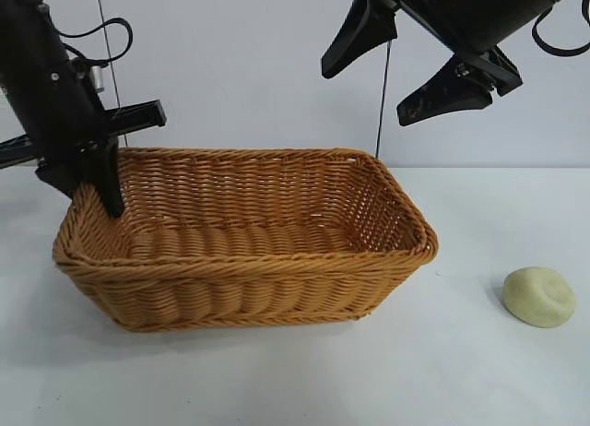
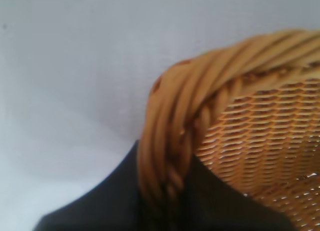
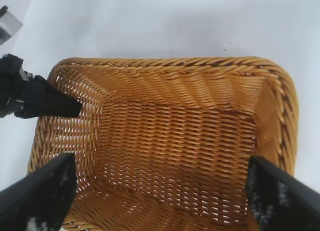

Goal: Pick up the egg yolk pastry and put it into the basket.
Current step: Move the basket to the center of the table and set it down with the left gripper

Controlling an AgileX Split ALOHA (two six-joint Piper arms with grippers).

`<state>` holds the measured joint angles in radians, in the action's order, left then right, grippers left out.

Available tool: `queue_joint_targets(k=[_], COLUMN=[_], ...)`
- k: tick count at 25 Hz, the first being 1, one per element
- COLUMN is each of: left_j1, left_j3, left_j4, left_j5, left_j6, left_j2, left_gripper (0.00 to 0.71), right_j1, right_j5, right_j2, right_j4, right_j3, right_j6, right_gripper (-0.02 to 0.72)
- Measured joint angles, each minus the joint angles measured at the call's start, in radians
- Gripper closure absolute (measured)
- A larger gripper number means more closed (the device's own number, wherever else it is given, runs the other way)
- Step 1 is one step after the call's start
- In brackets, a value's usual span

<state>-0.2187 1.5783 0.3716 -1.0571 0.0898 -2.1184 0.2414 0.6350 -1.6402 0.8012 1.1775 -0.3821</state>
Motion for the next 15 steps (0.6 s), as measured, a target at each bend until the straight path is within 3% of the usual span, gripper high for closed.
queue_joint_targets(k=[11,13,14,15], left_j1=[0.002,0.002,0.002,0.002], left_j3=[0.001,0.001,0.001,0.001], left_j4=[0.008,0.010,0.015,0.018], left_j5=[0.006,0.007,0.010,0.012], left_j6=[-0.072,-0.072,-0.072,-0.072], left_j2=[-0.060,-0.061,-0.062,-0.064], left_gripper=[0.563,0.507,0.452,0.352], right_j1=[0.000,0.000,0.000,0.000], right_j5=[0.006,0.007,0.007,0.008], right_j2=[0.000,0.000,0.000,0.000], right_j4=[0.000,0.000,0.000,0.000], right_j3=[0.000,0.000,0.000,0.000], right_j6=[0.000,0.000,0.000,0.000], right_gripper=[0.071,0.071,0.071,0.071])
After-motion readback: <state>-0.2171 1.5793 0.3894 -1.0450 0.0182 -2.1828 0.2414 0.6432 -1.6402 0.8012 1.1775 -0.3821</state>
